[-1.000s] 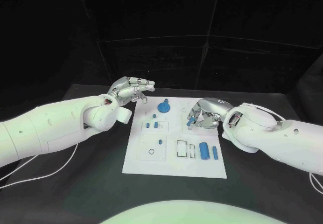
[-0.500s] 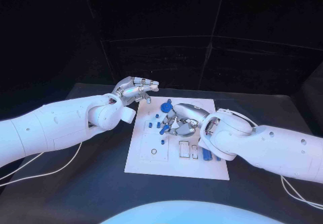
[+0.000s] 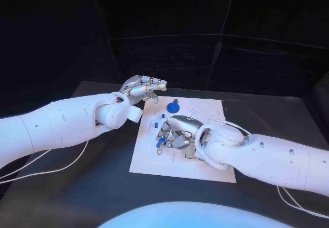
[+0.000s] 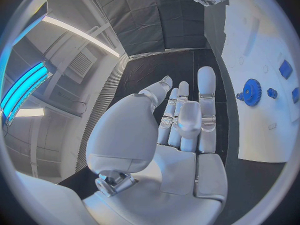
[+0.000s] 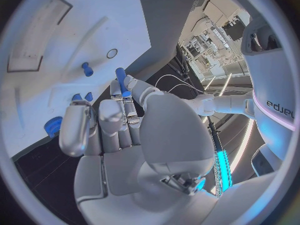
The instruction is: Assemble the parts on the task board
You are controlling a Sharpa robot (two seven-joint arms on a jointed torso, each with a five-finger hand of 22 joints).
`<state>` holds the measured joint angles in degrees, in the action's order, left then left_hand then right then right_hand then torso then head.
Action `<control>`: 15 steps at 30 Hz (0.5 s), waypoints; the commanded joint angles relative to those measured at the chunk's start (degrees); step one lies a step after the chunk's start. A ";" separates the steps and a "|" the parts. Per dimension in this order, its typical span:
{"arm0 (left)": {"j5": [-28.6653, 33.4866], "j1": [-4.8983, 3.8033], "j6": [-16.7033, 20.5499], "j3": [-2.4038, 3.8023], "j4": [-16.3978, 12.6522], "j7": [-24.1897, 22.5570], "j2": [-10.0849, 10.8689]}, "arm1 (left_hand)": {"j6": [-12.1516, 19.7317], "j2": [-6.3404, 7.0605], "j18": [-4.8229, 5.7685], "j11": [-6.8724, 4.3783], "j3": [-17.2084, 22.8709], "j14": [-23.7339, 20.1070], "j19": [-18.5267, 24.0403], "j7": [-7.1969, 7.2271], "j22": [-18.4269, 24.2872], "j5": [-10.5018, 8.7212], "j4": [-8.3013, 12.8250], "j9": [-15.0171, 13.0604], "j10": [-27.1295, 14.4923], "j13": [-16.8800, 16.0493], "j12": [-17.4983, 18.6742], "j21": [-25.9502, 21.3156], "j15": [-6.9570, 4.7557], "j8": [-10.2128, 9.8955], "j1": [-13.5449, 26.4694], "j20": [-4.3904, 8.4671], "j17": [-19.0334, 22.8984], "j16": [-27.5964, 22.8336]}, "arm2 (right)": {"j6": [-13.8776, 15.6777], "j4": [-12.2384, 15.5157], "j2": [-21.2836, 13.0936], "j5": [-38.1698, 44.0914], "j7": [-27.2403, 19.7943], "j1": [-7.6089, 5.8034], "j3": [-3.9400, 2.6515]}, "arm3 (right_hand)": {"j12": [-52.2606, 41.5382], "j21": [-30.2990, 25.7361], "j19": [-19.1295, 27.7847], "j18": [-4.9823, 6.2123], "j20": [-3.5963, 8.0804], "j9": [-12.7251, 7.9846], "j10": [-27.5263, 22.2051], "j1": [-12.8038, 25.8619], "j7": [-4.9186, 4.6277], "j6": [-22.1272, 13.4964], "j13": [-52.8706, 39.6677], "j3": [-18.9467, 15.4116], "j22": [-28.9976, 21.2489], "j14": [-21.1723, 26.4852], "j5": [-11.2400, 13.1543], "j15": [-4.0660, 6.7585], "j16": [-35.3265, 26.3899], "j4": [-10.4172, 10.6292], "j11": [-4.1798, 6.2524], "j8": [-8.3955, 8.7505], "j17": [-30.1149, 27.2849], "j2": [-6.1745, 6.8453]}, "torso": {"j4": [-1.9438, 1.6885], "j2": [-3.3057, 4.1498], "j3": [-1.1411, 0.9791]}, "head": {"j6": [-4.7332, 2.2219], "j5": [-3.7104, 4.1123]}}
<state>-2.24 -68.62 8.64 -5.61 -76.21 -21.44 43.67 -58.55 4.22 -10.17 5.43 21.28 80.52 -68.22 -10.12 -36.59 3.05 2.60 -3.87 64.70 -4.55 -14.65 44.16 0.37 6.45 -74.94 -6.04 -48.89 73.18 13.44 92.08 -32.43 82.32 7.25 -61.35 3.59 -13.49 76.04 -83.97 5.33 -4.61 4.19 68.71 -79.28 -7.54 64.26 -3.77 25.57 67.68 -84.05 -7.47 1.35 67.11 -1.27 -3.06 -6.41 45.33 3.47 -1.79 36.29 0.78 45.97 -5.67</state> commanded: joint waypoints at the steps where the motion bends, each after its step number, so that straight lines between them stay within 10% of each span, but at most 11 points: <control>1: 0.05 -0.06 -0.90 0.02 0.07 -0.29 -0.08 | 0.47 -0.15 -0.30 0.08 -0.04 -0.32 0.20 0.09 0.11 -0.01 -0.23 0.02 -0.45 -0.10 -0.31 -0.34 0.21 -0.09 0.53 -0.35 0.12 -0.16 | -3.41 -0.62 0.47 2.92 1.83 0.05 0.02 | 0.21 0.27 -0.04 -0.95 0.23 0.28 0.38 0.07 -0.06 0.25 -0.08 0.22 0.01 0.17 -0.07 0.21 0.30 -0.10 -0.23 -0.12 -0.07 0.57 | -0.09 0.01 0.01 | 0.10 -0.10; 15: 0.05 -0.05 -1.03 0.02 0.14 -0.23 -0.13 | 0.47 -0.15 -0.30 0.08 -0.04 -0.32 0.20 0.09 0.11 -0.01 -0.23 0.02 -0.45 -0.10 -0.31 -0.34 0.21 -0.09 0.53 -0.35 0.12 -0.16 | -6.99 -1.53 1.76 4.26 3.92 0.19 0.07 | 0.26 0.32 -0.05 -0.96 0.22 0.27 0.41 0.18 -0.05 0.25 -0.08 0.24 0.09 0.17 0.04 0.20 0.34 -0.08 -0.23 -0.11 -0.04 0.59 | -0.01 0.01 0.03 | 0.58 -0.35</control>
<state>-2.23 -68.62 8.48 -5.61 -76.06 -21.43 43.59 -58.56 4.22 -10.17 5.43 21.27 80.36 -68.22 -10.12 -36.53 3.05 2.60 -3.87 64.70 -4.58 -14.65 44.16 0.53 6.45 -74.94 -6.04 -48.82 73.18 8.78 90.62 -30.77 85.43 10.35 -61.09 3.67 -13.46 76.04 -83.96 5.33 -4.61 4.22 68.90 -79.28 -7.54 64.20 -3.77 25.56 67.67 -84.05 -7.46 1.35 67.11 -1.27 -3.28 -6.30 45.31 3.48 -1.82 36.30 0.80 46.49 -6.03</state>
